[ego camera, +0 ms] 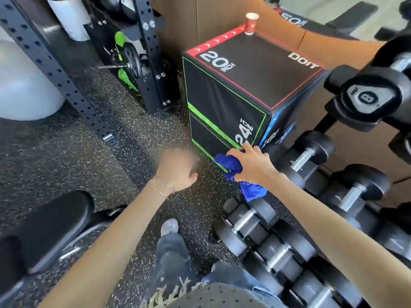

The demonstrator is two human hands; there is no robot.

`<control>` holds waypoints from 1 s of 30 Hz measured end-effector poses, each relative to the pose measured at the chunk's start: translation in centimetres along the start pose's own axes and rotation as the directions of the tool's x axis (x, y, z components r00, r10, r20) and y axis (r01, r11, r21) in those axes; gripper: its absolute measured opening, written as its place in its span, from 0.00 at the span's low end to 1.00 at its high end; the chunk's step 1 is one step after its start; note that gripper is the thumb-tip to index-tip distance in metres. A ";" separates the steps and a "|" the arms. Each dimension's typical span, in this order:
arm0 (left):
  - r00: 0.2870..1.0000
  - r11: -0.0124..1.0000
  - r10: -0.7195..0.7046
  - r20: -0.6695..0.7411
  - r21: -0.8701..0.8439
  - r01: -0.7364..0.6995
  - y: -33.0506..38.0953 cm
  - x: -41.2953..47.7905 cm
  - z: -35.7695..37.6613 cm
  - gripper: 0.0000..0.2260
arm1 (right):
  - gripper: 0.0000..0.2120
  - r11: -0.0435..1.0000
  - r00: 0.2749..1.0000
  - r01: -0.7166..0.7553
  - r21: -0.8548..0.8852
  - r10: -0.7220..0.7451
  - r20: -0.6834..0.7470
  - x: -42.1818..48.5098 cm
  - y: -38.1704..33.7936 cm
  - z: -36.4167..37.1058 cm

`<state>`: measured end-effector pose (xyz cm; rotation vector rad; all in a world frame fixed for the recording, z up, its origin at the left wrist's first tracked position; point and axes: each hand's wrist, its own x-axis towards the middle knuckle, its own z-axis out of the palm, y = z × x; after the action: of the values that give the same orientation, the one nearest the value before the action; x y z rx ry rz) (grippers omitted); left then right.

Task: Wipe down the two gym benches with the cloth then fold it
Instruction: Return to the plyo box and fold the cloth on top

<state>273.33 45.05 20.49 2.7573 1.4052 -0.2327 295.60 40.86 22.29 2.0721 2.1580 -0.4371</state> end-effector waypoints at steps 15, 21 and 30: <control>0.977 0.973 0.213 0.002 0.092 -0.213 -18.9 13.9 -3.4 0.22 | 0.32 0.973 0.976 -0.179 0.146 0.195 -0.100 17.6 -7.5 -4.2; 0.958 0.957 0.284 -0.029 0.072 -0.282 -21.1 17.8 -3.1 0.22 | 0.31 0.955 0.960 -0.244 0.168 0.263 -0.101 20.7 -7.8 -5.4; 0.947 0.948 0.319 -0.016 0.006 -0.319 -21.7 23.4 -2.9 0.22 | 0.30 0.912 0.933 -0.333 0.238 0.355 -0.053 25.5 -5.5 -6.4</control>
<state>269.72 76.87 20.53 2.9384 0.9366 -0.1986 289.44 66.95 21.88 2.5825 1.7976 -0.5716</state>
